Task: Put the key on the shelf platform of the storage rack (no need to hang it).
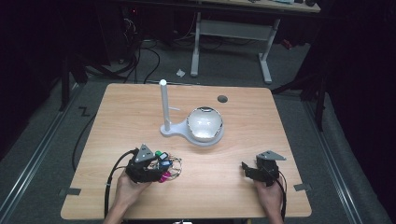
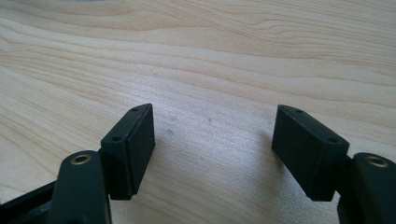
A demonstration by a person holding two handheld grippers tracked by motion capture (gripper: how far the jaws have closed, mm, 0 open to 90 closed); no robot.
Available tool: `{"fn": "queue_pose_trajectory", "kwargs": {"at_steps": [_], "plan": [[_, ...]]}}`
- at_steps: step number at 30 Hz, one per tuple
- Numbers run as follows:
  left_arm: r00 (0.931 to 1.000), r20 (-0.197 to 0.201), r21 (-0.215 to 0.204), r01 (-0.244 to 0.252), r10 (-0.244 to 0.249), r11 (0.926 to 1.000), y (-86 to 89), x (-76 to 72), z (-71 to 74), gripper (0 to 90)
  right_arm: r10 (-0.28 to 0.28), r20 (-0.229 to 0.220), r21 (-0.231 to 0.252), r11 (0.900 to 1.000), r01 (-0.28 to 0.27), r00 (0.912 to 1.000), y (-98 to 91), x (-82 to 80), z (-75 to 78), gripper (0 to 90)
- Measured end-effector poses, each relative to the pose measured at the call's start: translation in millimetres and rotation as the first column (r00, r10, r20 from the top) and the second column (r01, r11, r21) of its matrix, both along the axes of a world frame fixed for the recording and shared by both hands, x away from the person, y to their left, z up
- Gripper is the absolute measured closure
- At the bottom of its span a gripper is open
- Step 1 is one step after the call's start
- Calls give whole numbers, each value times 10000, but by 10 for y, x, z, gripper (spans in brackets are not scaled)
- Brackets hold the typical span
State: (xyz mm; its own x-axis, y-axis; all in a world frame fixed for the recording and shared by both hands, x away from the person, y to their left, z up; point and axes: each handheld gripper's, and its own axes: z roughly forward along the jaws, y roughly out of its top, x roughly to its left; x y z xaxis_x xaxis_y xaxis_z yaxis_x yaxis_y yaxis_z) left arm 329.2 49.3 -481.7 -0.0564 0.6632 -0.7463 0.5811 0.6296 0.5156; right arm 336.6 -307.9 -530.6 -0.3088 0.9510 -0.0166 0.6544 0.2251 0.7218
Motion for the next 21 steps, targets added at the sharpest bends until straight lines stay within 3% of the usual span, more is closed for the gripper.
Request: {"fn": "queue_pose_trajectory", "kwargs": {"at_steps": [7,18,21], "plan": [[9996,-88,169,271,-269,9995,-75,26,-60,387,2,1,2,10000,-2,10000,0,0,0,302],[9989,-410,612,267,-242,9978,-198,116,-214,379,0,2,0,10000,0,10000,0,0,0,302],[9989,-343,705,341,-318,9969,-223,130,-241,377,0,-1,-1,10000,0,10000,0,0,0,302]]}}
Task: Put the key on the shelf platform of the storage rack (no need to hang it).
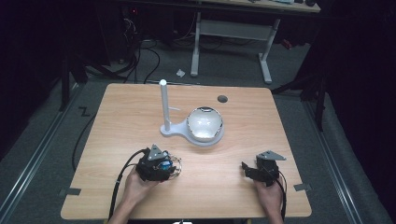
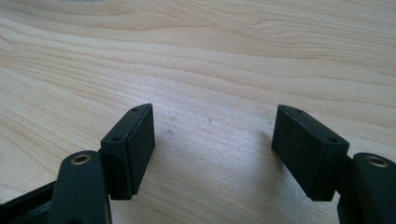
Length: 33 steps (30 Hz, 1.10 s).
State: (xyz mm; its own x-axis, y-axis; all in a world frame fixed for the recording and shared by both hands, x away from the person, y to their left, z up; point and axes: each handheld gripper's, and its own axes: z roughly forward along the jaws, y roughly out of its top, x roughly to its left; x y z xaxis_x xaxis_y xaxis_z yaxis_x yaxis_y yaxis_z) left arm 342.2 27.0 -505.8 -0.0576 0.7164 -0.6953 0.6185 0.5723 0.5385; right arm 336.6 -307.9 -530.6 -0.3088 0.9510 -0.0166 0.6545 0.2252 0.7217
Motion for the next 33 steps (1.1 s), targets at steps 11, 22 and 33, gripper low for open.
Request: {"fn": "queue_pose_trajectory", "kwargs": {"at_steps": [11,22,33], "plan": [[9999,-56,425,-82,84,9991,-137,50,-147,388,0,2,0,10000,0,10000,0,0,0,302],[9966,636,834,-571,519,9949,-161,83,-203,584,-1,3,-1,10000,1,10000,0,0,0,302],[9977,571,866,-413,364,9954,-196,97,-197,843,7,-5,-1,10000,-7,10000,0,0,0,301]]}}
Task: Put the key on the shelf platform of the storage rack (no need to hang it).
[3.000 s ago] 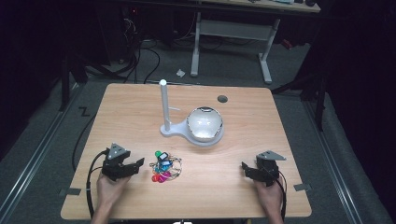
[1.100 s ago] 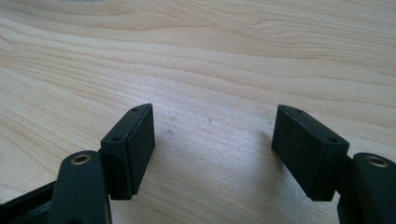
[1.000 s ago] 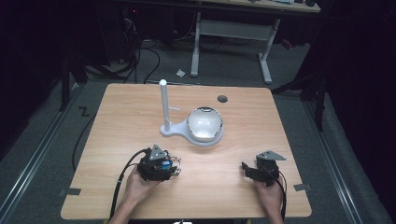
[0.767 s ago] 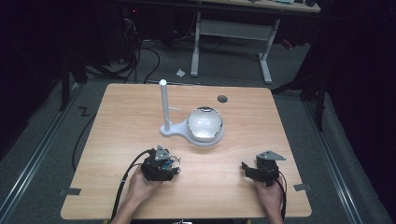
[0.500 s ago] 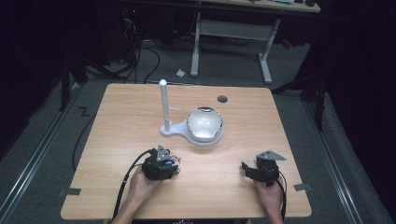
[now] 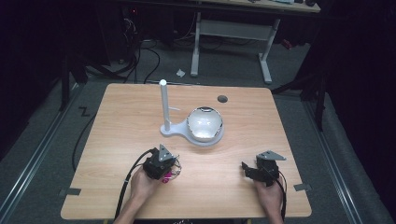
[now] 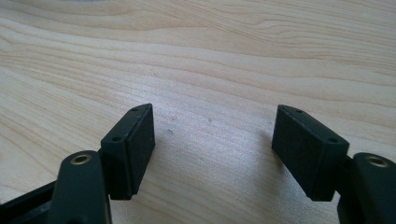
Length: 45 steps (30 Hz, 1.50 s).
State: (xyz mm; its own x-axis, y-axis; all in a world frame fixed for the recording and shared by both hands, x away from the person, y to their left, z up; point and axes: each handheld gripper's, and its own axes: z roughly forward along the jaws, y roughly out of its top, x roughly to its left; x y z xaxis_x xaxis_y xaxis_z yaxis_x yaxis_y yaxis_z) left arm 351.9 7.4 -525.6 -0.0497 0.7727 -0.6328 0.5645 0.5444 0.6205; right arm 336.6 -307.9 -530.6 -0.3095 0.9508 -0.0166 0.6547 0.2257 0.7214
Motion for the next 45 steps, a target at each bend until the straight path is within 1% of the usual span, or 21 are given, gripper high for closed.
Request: {"fn": "queue_pose_trajectory", "kwargs": {"at_steps": [5,7,11,14,16,17,18,19,21,24,25,27,28,29,30,32,33,34,40,44,45], "plan": [[10000,-42,-104,69,-70,9999,35,7,13,862,-9,8,1,10000,9,10000,1,0,-1,302],[9999,-134,-381,42,-47,9993,56,3,35,865,-8,7,2,10000,8,10000,1,0,-1,302],[9999,-50,-585,89,-92,9982,74,-16,76,868,-7,7,2,10000,7,10000,1,0,-1,302],[9998,162,-943,132,-117,9955,118,-42,182,869,-5,7,1,10000,5,10000,0,0,-1,302],[9996,236,-1009,161,-138,9948,132,-47,213,870,-5,7,0,10000,5,10000,0,0,-1,302],[9995,285,-1246,171,-136,9921,155,-64,297,870,-5,9,-1,10000,5,10000,0,0,-1,302],[9989,432,-1308,221,-166,9912,168,-70,329,870,-8,7,3,10000,8,10000,1,0,-1,302],[9989,432,-1308,221,-166,9912,168,-70,329,870,-7,6,1,10000,7,10000,0,1,0,302],[9981,532,-1515,394,-316,9877,205,-89,428,870,-5,7,0,10000,5,10000,0,0,-1,302],[9977,572,-1695,453,-361,9845,217,-100,488,871,-5,7,1,10000,5,10000,0,0,-1,302],[9975,609,-1889,471,-362,9809,233,-111,561,871,-3,9,0,10000,3,10000,0,1,-1,302],[9964,685,-1921,624,-501,9794,246,-114,592,871,-6,5,2,10000,6,10000,0,0,0,302],[9969,647,-2142,568,-439,9751,257,-122,665,872,-4,7,1,10000,4,10000,0,1,0,302],[9960,717,-2210,685,-538,9729,268,-123,702,871,-4,10,-1,10000,4,10000,0,1,-1,302],[9960,717,-2210,685,-538,9729,268,-123,702,872,-6,7,1,10000,6,10000,0,0,-1,301],[9954,741,-2397,768,-606,9678,291,-125,786,872,-5,7,2,10000,5,10000,0,0,-1,302],[9964,670,-2531,663,-509,9652,295,-125,827,872,-6,5,3,10000,6,10000,0,0,0,302],[9964,670,-2531,663,-509,9652,295,-125,827,872,-7,6,4,10000,7,10000,0,0,0,302],[9947,687,-3015,934,-761,9489,337,-139,1044,872,-5,8,2,10000,5,10000,0,1,-1,302],[9917,844,-3180,1189,-968,9406,349,-134,1184,872,-5,6,3,10000,5,10000,0,1,-1,302],[9915,814,-3315,1228,-1013,9354,346,-135,1232,872,-5,6,5,10000,5,10000,0,1,-1,302]]}}
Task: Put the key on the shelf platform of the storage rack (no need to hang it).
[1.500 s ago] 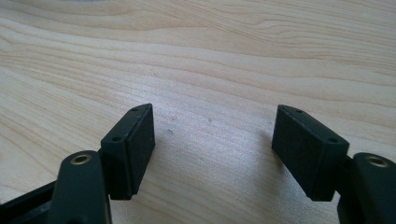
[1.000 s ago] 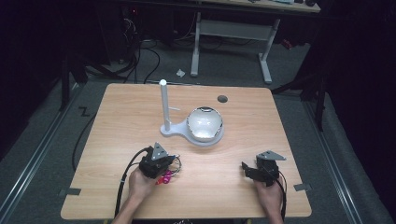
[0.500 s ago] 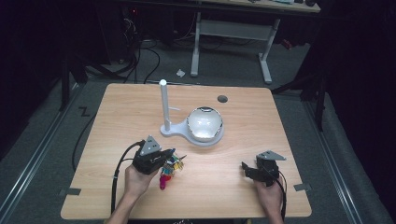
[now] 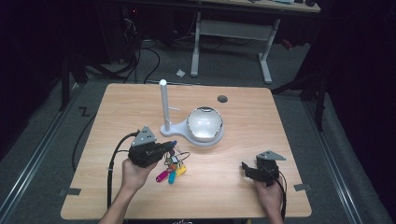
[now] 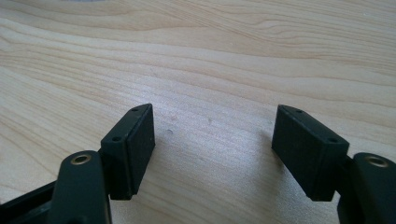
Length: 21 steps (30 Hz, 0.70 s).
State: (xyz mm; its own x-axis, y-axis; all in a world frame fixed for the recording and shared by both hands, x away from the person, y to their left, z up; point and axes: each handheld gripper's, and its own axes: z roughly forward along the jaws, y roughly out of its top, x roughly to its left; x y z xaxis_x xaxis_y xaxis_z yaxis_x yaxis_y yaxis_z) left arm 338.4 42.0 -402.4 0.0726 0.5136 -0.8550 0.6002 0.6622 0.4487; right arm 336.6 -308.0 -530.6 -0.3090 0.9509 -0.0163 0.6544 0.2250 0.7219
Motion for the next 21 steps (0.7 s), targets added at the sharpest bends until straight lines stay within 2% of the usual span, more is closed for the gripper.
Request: {"fn": "queue_pose_trajectory", "kwargs": {"at_steps": [4,8,10,11,12,21], "plan": [[9998,83,-95,154,-153,9998,-5,3,95,873,0,2,-1,10000,0,10000,0,0,0,302],[9987,198,-365,472,-465,9982,-32,13,264,872,-3,-2,2,10000,3,10000,0,0,0,302],[9986,183,-430,500,-492,9978,-38,19,295,872,0,0,-1,10000,0,10000,0,0,0,302],[9984,46,-603,564,-562,9966,-65,29,361,872,-1,-1,2,10000,1,10000,0,0,0,302],[9974,222,-525,702,-691,9961,-65,38,370,872,-2,0,-1,10000,2,10000,0,0,0,302],[9939,113,-726,1101,-1096,9913,-164,100,568,872,-2,0,0,10000,2,10000,0,0,0,302]]}}
